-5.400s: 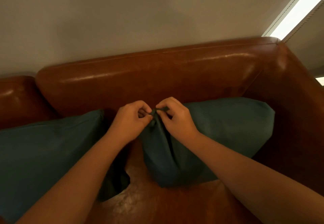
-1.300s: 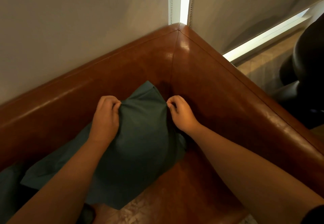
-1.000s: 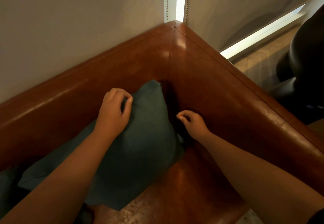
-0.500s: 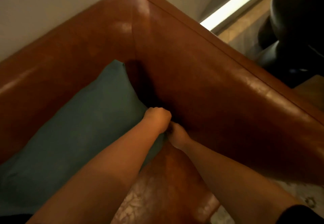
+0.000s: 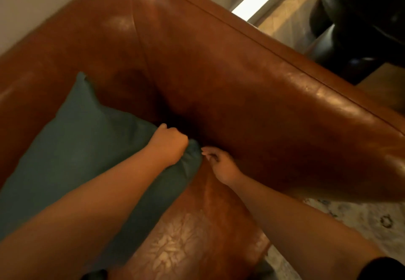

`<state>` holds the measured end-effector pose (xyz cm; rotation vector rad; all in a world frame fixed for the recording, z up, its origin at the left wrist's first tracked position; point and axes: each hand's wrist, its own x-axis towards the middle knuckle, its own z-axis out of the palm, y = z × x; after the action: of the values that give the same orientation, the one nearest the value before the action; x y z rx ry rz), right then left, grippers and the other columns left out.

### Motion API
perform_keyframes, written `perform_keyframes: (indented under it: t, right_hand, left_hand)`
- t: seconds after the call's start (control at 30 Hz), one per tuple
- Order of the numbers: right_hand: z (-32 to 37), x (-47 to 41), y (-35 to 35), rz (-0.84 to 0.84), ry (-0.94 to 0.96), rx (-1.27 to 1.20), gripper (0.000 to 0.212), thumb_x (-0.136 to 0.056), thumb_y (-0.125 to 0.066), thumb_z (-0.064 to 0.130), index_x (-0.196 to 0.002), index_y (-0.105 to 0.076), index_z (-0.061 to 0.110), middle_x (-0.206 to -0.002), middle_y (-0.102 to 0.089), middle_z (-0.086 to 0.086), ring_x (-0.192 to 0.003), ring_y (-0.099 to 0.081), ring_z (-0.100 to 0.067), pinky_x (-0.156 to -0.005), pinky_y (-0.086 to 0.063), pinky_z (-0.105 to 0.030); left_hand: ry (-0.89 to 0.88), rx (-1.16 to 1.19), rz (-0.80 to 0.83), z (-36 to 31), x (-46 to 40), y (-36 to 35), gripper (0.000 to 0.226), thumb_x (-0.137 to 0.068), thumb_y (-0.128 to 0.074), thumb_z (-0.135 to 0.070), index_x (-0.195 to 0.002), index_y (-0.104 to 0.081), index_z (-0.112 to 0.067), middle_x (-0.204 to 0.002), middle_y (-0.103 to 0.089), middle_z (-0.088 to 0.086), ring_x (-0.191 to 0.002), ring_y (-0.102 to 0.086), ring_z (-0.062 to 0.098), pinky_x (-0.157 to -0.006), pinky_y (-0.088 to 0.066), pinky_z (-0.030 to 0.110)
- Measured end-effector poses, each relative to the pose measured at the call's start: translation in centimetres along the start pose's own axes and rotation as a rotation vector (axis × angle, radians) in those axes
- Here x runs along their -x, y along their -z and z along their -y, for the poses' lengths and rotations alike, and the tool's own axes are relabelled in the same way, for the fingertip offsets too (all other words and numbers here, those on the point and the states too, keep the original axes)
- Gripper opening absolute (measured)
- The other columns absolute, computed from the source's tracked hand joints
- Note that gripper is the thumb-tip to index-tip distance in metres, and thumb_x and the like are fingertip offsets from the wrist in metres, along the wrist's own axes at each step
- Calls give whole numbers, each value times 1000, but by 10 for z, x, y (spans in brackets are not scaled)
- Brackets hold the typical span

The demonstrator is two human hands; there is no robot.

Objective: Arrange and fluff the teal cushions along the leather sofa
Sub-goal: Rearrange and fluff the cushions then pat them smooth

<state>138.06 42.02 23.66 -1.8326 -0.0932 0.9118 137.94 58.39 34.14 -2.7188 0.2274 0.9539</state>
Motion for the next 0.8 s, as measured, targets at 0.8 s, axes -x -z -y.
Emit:
perform_keyframes:
  t: [0.8]
  right_hand:
    - [13,15,-17,260,-240,-590,42,-92,-50,-9,-127,-52,14,-114,-61,-3,-114,-55,-21,-101,-43,-36]
  left_hand:
    - [-171,197,-519,26,81,-34,23,-85,-46,-42,-76,-64,-32,-74,-61,-15,-77,-56,12,-75,-31,33]
